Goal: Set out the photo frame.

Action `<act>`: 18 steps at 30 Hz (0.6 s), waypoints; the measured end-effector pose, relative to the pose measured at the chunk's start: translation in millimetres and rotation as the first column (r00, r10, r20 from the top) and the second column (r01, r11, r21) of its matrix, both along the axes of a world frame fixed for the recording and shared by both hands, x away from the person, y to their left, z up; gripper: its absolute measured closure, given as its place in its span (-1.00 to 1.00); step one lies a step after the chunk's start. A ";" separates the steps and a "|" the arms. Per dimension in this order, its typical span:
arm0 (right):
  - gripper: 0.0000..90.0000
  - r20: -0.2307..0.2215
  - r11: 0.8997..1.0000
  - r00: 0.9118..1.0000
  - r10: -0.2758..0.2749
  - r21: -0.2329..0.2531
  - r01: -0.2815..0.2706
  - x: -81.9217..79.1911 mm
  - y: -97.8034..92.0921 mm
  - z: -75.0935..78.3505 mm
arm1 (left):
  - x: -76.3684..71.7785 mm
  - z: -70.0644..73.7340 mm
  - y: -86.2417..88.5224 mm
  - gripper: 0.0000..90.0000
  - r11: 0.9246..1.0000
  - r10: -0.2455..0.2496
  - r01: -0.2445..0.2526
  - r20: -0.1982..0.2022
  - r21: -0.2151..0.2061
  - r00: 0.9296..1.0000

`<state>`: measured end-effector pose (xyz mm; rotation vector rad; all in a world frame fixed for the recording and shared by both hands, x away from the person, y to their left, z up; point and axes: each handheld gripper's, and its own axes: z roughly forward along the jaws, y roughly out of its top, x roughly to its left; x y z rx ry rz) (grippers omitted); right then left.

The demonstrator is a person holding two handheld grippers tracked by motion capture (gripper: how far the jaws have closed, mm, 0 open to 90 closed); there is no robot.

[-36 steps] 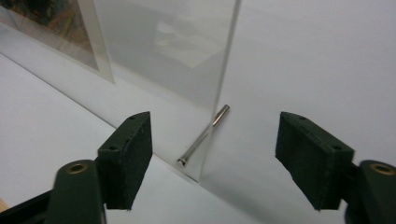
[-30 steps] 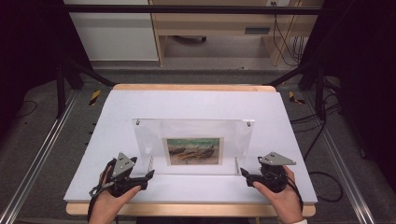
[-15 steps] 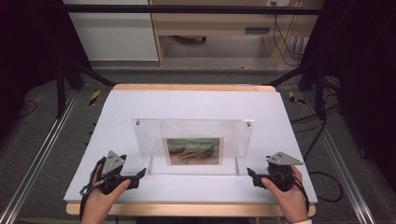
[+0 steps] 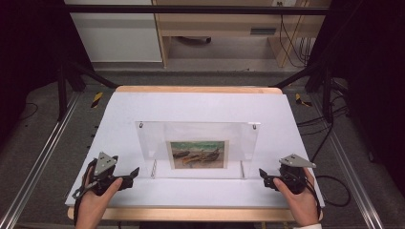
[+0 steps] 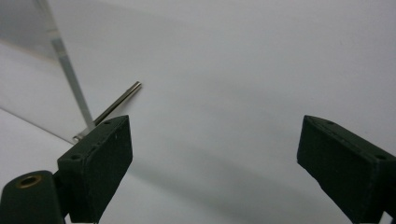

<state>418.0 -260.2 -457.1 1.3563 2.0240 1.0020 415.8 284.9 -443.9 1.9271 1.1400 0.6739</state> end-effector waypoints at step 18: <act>-0.64 0.009 0.992 0.994 -0.109 -0.058 0.109 3.9 -18.6 -6.5 | 10.5 -13.3 30.5 -0.86 0.984 0.151 -0.149 -0.018 0.097 0.988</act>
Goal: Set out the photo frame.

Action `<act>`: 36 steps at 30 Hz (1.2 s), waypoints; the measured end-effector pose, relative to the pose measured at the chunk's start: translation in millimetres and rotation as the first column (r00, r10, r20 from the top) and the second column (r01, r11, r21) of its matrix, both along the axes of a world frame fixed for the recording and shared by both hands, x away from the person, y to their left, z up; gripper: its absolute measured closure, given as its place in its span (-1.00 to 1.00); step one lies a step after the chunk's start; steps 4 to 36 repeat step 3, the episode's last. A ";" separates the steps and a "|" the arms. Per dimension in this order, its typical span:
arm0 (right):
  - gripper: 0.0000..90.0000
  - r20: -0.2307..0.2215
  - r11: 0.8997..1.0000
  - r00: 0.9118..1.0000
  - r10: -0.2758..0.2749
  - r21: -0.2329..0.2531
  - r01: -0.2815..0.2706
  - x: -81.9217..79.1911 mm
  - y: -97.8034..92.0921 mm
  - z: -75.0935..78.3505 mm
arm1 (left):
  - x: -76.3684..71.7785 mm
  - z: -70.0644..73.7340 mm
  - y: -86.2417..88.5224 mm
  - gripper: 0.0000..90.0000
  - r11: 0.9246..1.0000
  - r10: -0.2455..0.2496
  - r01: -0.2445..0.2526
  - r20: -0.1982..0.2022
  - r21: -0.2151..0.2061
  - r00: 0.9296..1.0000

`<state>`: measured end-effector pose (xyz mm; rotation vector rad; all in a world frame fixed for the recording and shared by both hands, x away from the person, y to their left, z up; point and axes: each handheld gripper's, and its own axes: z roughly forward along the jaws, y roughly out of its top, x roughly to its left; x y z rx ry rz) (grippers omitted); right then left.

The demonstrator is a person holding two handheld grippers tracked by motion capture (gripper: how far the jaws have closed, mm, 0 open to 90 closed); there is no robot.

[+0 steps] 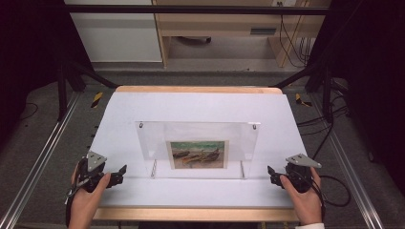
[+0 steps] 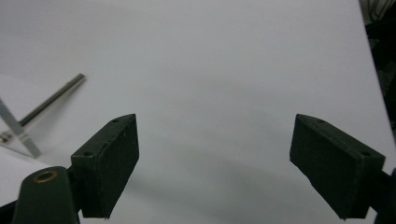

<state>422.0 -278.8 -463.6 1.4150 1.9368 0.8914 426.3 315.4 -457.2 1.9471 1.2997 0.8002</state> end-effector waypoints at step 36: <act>-0.61 0.005 1.000 1.000 -0.016 -0.015 0.016 -0.1 -1.9 -1.3 | 0.8 -1.6 1.5 -0.85 1.000 0.011 -0.011 -0.003 0.015 1.000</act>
